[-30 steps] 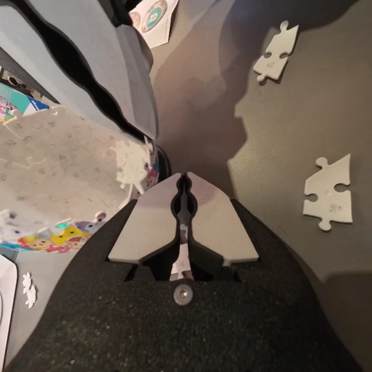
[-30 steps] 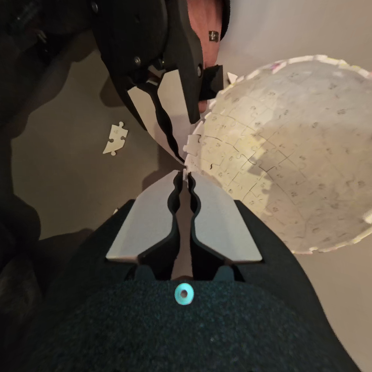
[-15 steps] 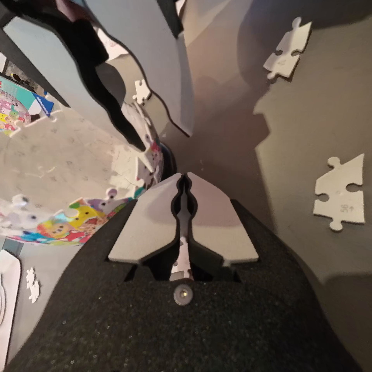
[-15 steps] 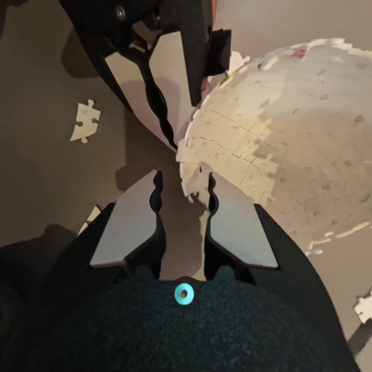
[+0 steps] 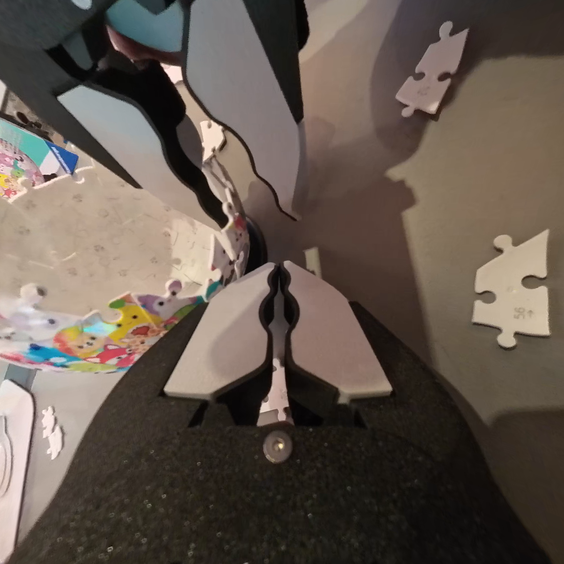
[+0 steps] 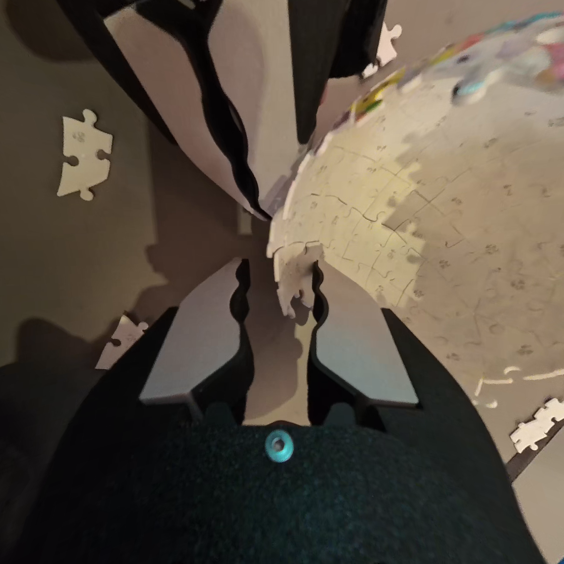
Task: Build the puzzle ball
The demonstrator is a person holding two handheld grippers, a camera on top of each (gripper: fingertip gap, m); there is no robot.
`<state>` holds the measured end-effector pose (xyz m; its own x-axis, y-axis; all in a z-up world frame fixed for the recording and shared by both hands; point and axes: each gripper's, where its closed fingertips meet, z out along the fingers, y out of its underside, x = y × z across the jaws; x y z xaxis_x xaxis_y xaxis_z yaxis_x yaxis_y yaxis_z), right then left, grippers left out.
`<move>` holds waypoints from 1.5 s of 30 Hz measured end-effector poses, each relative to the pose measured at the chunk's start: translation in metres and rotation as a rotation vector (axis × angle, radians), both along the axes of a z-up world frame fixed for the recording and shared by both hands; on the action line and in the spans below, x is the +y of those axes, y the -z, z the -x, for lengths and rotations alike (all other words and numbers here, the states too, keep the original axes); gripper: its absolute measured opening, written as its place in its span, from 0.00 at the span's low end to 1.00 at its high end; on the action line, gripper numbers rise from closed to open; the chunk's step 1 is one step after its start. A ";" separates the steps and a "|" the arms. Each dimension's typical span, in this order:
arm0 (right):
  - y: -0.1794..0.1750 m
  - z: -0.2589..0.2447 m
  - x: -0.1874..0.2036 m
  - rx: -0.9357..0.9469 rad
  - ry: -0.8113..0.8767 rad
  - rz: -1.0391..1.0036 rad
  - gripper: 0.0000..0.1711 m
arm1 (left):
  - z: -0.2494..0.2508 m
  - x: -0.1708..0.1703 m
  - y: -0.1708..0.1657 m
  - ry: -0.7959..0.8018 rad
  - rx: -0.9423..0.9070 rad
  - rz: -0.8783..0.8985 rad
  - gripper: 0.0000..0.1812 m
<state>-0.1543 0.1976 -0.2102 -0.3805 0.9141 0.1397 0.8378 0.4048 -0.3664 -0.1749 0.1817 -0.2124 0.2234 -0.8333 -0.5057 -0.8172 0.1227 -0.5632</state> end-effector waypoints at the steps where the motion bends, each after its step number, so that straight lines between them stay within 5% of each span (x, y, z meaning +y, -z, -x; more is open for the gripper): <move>1: 0.000 0.000 0.000 -0.006 -0.006 -0.008 0.23 | 0.000 0.000 0.000 0.001 0.003 -0.002 0.00; 31: -0.003 0.012 -0.002 0.070 -0.046 -0.109 0.28 | 0.002 0.001 -0.001 -0.003 0.010 -0.016 0.00; 45: -0.025 0.012 -0.006 0.184 -0.049 -0.189 0.14 | 0.001 0.002 -0.002 -0.003 0.005 -0.020 0.00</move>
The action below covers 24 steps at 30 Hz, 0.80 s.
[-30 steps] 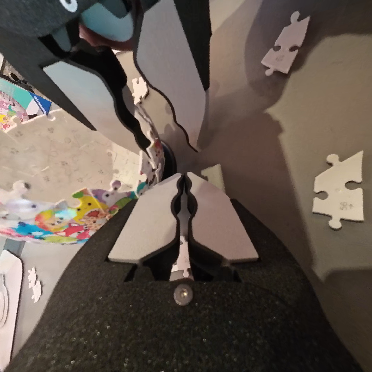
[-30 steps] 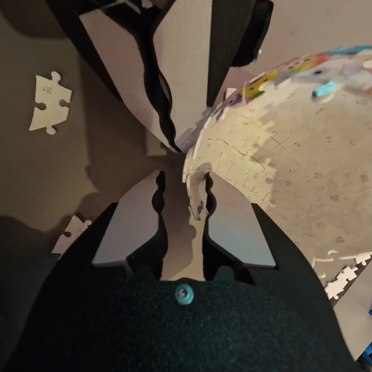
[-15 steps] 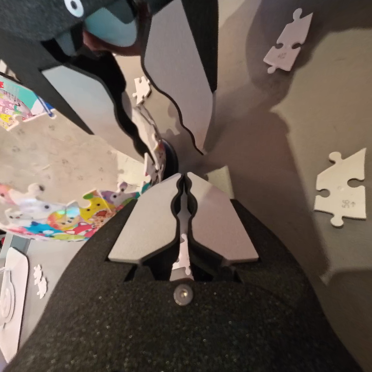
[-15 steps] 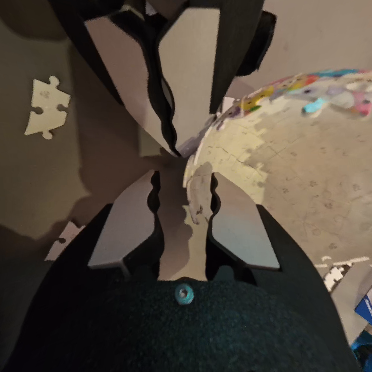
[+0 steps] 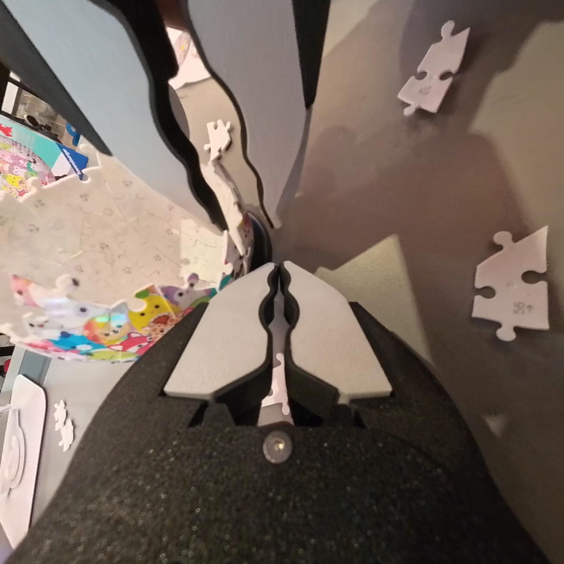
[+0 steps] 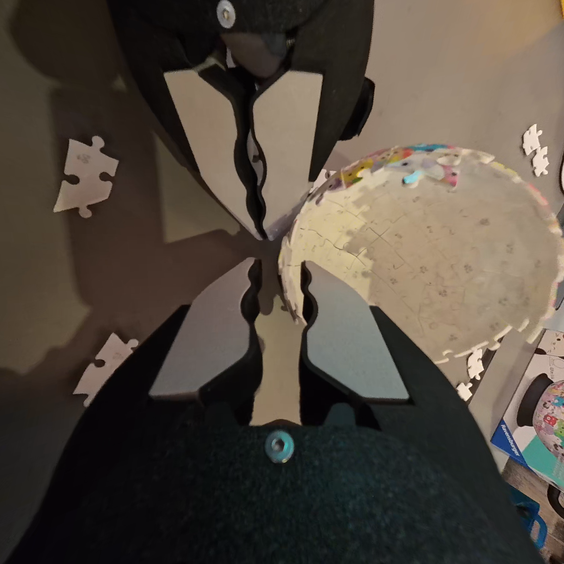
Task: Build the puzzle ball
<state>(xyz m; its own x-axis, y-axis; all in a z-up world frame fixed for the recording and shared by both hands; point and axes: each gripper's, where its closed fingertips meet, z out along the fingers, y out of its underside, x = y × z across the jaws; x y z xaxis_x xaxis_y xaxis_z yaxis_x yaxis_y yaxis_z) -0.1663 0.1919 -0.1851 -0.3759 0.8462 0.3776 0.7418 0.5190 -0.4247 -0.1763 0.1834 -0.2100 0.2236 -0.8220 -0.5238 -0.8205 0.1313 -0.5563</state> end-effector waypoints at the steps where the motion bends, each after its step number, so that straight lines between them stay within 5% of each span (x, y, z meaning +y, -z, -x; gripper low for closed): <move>1: 0.001 0.000 -0.001 -0.001 -0.001 0.008 0.12 | 0.000 0.000 0.000 0.000 0.001 0.001 0.00; 11: 0.006 0.001 0.003 -0.025 0.000 -0.006 0.02 | -0.001 0.001 0.001 0.001 -0.003 0.003 0.00; 24: -0.011 0.010 -0.004 0.064 -0.036 -0.017 0.10 | -0.001 0.002 0.001 0.003 -0.001 0.002 0.00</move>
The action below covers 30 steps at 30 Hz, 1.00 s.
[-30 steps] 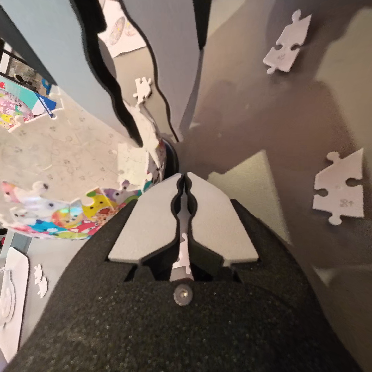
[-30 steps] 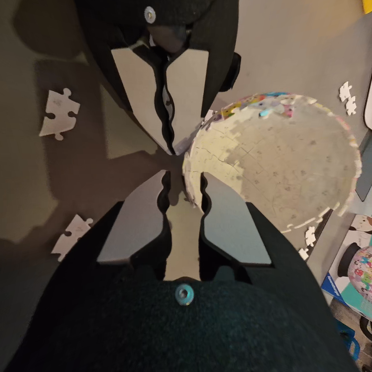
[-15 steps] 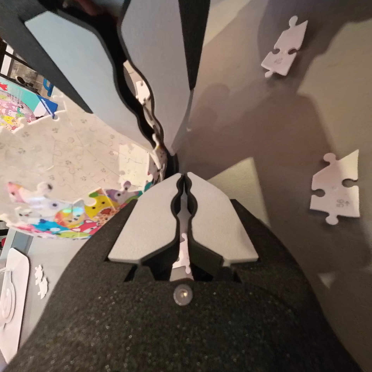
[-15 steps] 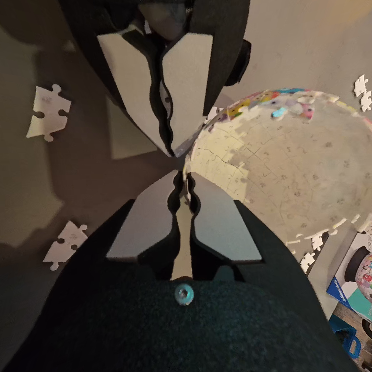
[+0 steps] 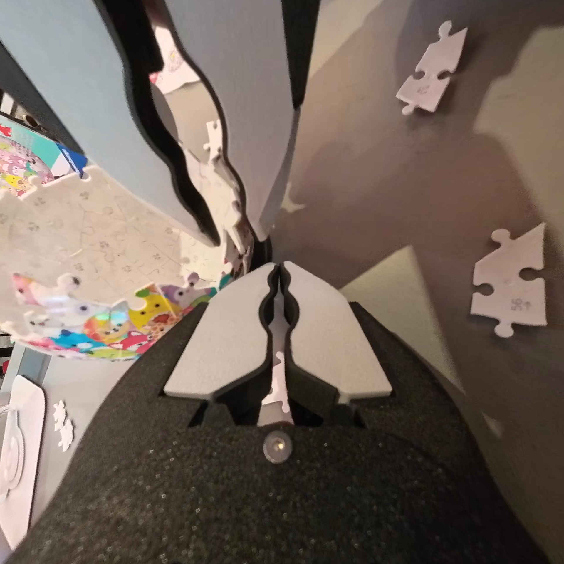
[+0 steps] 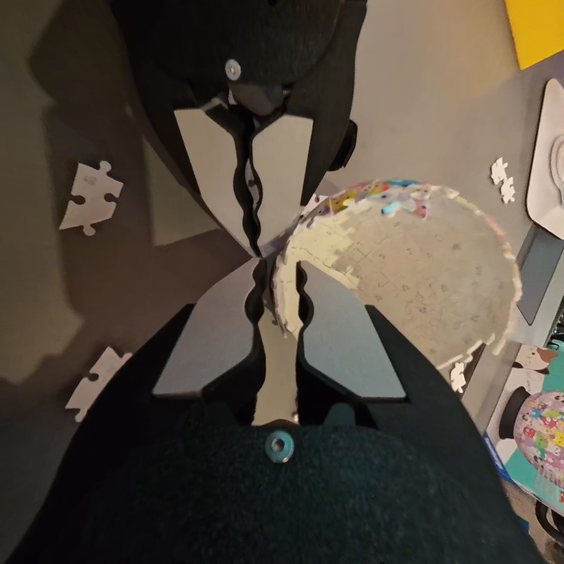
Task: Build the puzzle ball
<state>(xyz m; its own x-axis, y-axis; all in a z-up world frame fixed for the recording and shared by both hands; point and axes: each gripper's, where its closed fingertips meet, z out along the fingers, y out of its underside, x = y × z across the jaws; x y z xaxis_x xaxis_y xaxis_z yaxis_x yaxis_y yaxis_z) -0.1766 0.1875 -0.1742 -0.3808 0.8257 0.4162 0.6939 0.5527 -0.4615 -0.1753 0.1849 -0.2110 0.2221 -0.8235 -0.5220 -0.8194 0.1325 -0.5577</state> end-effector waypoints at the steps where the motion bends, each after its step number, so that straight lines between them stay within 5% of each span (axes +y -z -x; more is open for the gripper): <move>1: 0.002 0.001 0.000 -0.002 0.000 0.004 0.11 | 0.000 0.000 0.000 0.001 0.000 0.000 0.00; 15: 0.010 0.002 0.003 -0.011 0.000 0.036 0.03 | 0.000 -0.002 0.001 0.007 0.005 0.005 0.00; 30: 0.009 0.005 0.004 -0.009 -0.016 0.007 0.06 | 0.000 -0.003 0.003 0.012 0.015 0.007 0.00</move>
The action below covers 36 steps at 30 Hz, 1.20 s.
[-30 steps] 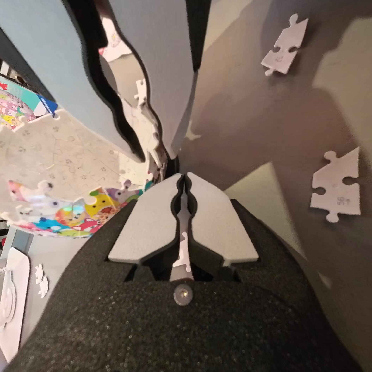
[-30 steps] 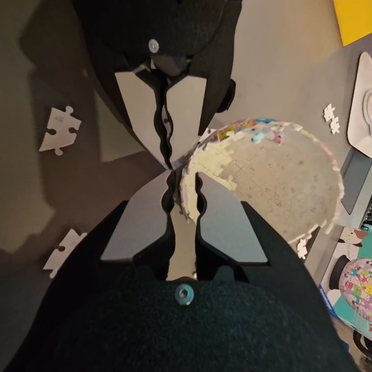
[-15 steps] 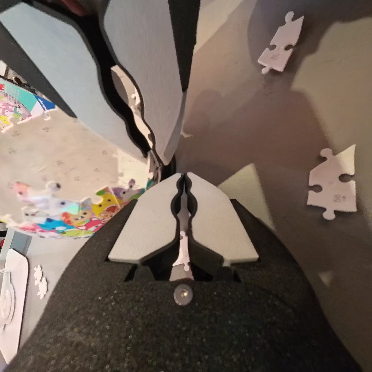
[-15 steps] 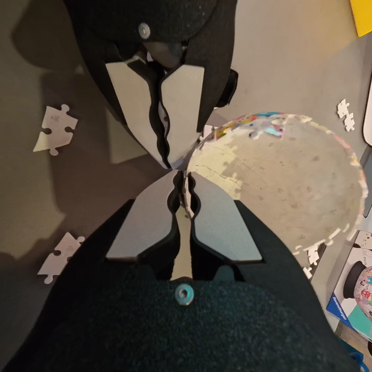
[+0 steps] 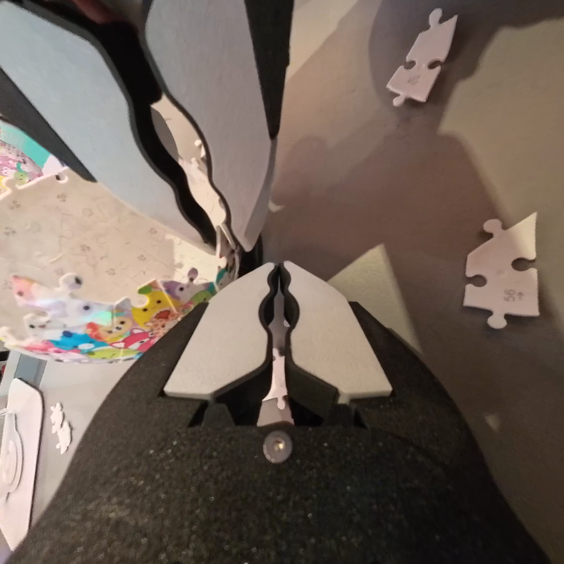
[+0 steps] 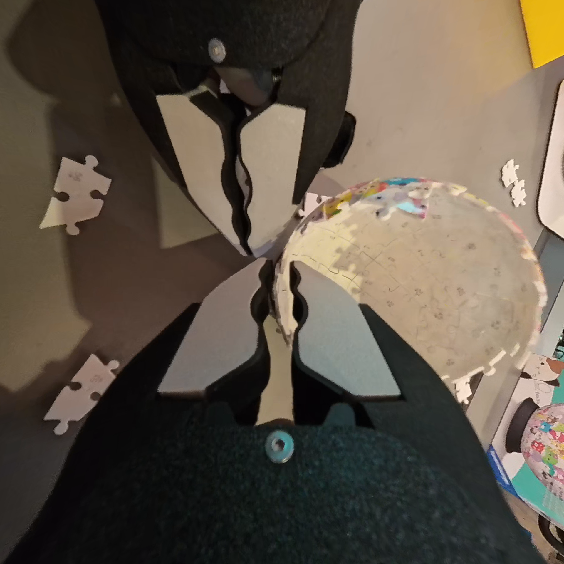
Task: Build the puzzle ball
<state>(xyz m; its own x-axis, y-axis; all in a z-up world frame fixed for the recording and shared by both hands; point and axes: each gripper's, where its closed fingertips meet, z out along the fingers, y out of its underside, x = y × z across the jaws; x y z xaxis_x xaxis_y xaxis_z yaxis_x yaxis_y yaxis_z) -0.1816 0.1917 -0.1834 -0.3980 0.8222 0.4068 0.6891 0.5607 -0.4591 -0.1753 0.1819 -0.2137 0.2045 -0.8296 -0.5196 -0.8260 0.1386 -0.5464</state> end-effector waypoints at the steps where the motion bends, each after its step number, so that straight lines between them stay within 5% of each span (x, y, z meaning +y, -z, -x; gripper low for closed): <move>1: 0.000 0.000 0.000 -0.003 -0.004 0.004 0.04 | 0.000 0.000 0.000 0.001 0.002 0.000 0.00; 12: 0.001 0.002 0.005 -0.010 0.015 -0.008 0.02 | 0.001 -0.001 0.000 0.003 0.006 0.000 0.00; 17: -0.002 -0.005 0.009 -0.016 0.044 -0.019 0.12 | 0.003 -0.001 0.001 0.001 0.007 0.002 0.00; 32: 0.002 0.001 0.004 -0.021 0.019 -0.010 0.02 | 0.002 -0.004 0.001 0.012 0.010 0.012 0.00; 36: 0.005 -0.013 0.010 -0.100 0.089 -0.009 0.24 | 0.002 -0.006 0.002 0.020 0.014 0.012 0.00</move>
